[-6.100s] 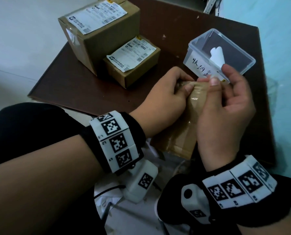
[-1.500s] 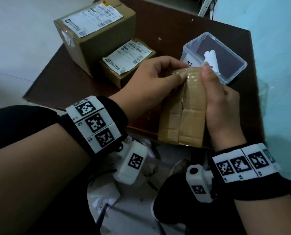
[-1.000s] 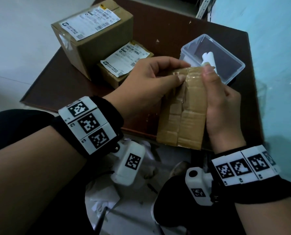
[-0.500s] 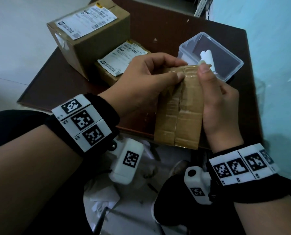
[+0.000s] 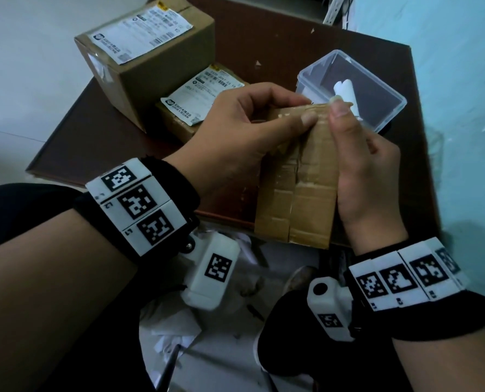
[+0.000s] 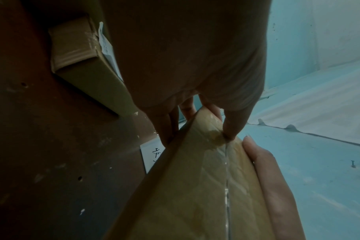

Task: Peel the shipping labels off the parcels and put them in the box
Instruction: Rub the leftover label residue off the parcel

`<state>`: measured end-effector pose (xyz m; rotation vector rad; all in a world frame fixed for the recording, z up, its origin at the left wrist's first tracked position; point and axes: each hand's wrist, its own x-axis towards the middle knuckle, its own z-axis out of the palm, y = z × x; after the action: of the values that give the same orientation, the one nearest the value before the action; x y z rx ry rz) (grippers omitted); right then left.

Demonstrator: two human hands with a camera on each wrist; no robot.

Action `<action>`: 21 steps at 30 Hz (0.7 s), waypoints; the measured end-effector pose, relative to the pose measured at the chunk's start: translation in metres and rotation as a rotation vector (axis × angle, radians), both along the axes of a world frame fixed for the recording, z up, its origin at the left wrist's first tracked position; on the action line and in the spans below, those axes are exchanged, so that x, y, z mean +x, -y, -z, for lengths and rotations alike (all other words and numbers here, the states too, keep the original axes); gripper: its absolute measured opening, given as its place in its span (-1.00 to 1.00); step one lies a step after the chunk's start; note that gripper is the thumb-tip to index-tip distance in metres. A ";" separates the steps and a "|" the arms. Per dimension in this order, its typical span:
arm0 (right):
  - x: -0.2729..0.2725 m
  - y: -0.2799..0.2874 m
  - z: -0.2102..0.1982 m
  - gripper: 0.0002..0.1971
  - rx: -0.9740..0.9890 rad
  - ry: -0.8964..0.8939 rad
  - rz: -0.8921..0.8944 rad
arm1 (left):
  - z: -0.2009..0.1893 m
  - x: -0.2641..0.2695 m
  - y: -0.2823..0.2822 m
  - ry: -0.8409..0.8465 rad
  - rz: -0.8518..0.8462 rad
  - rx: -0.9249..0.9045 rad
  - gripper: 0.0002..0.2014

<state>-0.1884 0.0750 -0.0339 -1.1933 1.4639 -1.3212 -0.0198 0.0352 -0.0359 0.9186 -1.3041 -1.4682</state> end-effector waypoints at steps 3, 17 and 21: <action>-0.001 -0.001 0.002 -0.36 -0.027 0.009 -0.002 | 0.001 0.000 0.001 -0.004 0.019 -0.010 -0.82; 0.002 -0.001 0.000 -0.40 -0.044 0.036 0.002 | -0.001 0.001 0.002 0.014 0.001 -0.026 -0.84; 0.002 -0.001 0.000 -0.38 -0.047 0.040 0.008 | -0.001 0.001 0.001 0.007 -0.002 -0.026 -0.83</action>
<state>-0.1867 0.0760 -0.0336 -1.1860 1.4174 -1.3839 -0.0193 0.0344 -0.0351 0.9087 -1.3244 -1.4447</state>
